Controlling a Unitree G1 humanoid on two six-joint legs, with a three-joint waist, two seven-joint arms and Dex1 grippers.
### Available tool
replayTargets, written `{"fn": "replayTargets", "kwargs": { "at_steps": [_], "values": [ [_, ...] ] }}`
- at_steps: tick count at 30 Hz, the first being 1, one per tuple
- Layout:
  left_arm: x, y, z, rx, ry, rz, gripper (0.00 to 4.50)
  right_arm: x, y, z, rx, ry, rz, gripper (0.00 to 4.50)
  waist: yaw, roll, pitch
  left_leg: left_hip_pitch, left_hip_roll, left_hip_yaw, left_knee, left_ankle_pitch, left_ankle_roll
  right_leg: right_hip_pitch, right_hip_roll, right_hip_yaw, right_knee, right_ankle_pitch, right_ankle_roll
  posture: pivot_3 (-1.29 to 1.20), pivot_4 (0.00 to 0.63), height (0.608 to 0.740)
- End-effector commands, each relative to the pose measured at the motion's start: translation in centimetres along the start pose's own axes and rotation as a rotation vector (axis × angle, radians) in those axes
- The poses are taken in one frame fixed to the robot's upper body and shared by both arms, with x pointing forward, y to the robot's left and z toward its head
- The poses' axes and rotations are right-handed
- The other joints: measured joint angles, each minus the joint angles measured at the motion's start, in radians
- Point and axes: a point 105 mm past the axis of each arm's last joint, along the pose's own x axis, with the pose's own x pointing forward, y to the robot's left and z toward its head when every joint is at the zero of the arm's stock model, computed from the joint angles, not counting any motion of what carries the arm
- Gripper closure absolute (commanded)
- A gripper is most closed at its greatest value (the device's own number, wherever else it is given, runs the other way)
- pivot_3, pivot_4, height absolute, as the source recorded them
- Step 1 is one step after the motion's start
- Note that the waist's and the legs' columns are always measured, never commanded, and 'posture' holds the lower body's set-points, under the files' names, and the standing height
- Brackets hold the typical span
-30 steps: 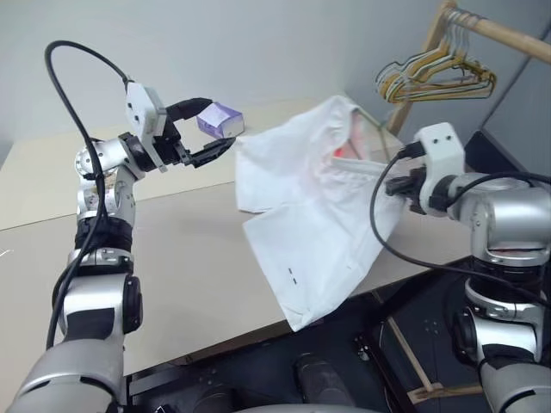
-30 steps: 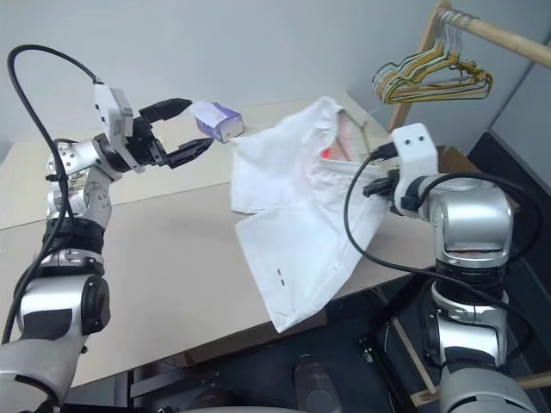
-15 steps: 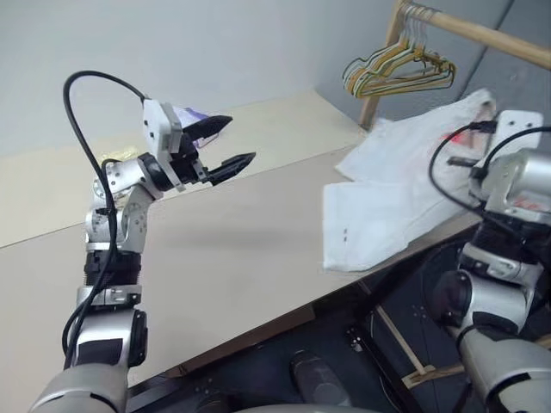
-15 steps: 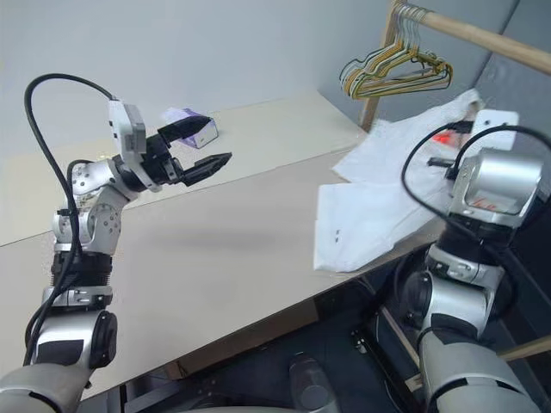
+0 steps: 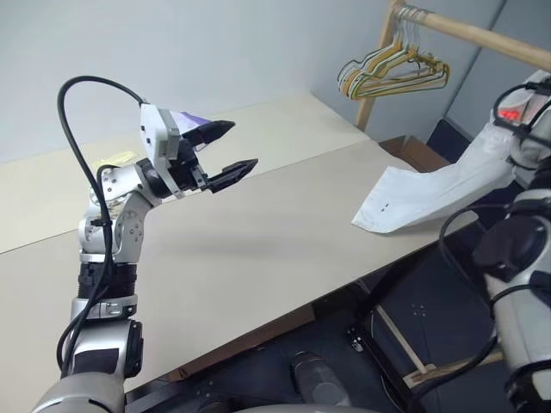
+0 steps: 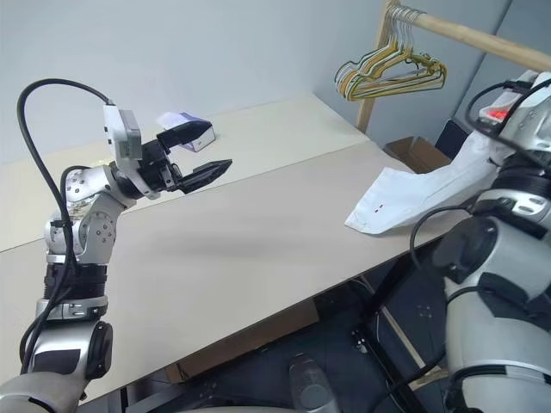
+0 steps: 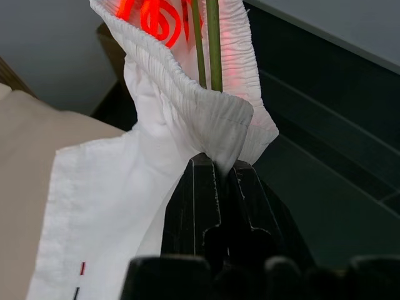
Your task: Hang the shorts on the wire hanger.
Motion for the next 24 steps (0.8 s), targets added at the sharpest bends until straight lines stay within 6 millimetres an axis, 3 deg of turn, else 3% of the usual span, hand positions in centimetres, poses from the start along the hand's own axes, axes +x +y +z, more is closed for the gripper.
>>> {"fn": "replayTargets", "kwargs": {
  "at_steps": [1, 8, 24],
  "values": [
    [0.2, -0.3, 1.0, 0.033, -0.018, -0.01, 0.07, -0.1, -0.3, 1.9, 0.086, -0.056, 0.02, 4.5, -0.008, 0.0, 0.0, 0.0, -0.001, 0.001, 0.0, 0.0, 0.0, 0.0, 0.0, 0.001, 0.0, 0.0, 0.001, -0.26, 0.0, 0.74],
    [0.0, -0.8, 1.0, 0.025, -0.019, -0.022, 0.07, 0.7, -0.8, 1.0, 0.191, -0.006, 0.042, 4.5, -0.02, 0.0, 0.0, 0.001, -0.004, 0.004, 0.0, -0.001, 0.002, 0.0, -0.003, 0.006, -0.001, 0.0, 0.005, -0.25, 0.0, 0.74],
    [-0.9, -2.6, 1.5, -0.002, -0.068, -0.111, 0.07, 2.1, -2.0, -1.4, 0.233, 0.069, 0.006, 4.5, -0.008, -0.001, 0.001, 0.001, -0.005, 0.004, 0.0, -0.001, 0.002, 0.0, -0.003, 0.008, -0.002, -0.001, 0.011, -0.22, 0.0, 0.74]
  ]
}}
